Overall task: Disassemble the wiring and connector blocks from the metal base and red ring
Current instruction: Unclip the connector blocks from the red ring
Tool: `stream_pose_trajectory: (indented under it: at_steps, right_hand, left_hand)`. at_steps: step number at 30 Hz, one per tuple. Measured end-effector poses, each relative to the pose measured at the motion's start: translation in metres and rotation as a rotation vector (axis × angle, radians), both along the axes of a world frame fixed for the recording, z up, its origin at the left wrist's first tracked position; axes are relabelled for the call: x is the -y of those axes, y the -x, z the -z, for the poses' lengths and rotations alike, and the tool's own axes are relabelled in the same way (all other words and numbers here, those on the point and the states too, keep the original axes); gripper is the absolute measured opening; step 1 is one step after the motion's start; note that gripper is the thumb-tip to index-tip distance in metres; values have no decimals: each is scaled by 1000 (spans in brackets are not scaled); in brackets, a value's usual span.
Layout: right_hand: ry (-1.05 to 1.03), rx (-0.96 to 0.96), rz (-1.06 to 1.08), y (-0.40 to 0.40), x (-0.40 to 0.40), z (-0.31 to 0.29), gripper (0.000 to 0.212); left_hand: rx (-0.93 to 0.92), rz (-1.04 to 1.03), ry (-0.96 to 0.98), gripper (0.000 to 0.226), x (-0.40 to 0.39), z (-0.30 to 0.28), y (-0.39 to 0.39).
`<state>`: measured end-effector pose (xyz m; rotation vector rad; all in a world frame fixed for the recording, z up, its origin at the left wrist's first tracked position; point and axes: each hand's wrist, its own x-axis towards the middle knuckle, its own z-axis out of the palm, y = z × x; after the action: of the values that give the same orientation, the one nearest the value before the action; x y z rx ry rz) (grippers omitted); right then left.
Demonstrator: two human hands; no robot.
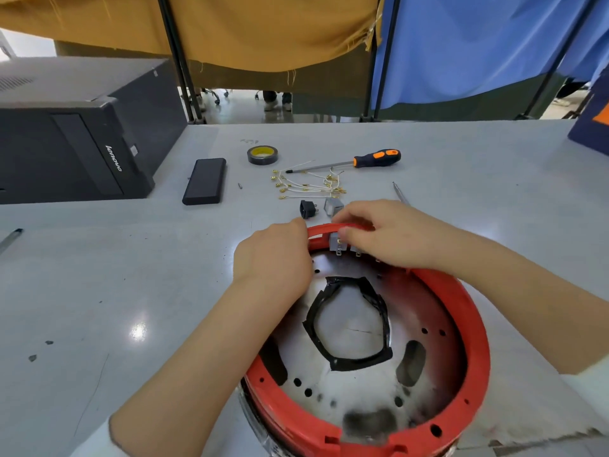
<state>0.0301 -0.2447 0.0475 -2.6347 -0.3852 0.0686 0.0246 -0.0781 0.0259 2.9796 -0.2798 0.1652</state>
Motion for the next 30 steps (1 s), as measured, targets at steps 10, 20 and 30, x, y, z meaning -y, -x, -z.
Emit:
stream_pose_trajectory:
  at_steps: [10, 20, 30]
  right_hand:
    - [210, 138, -154, 10, -3, 6, 27]
    - [194, 278, -145, 9, -3, 18, 39]
    - [154, 356, -119, 6, -5, 22, 35]
  left_hand:
    - [-31, 224, 37, 32, 3, -5, 2]
    - [-10, 323, 77, 29, 0, -1, -10]
    - [45, 183, 14, 9, 9, 1, -15]
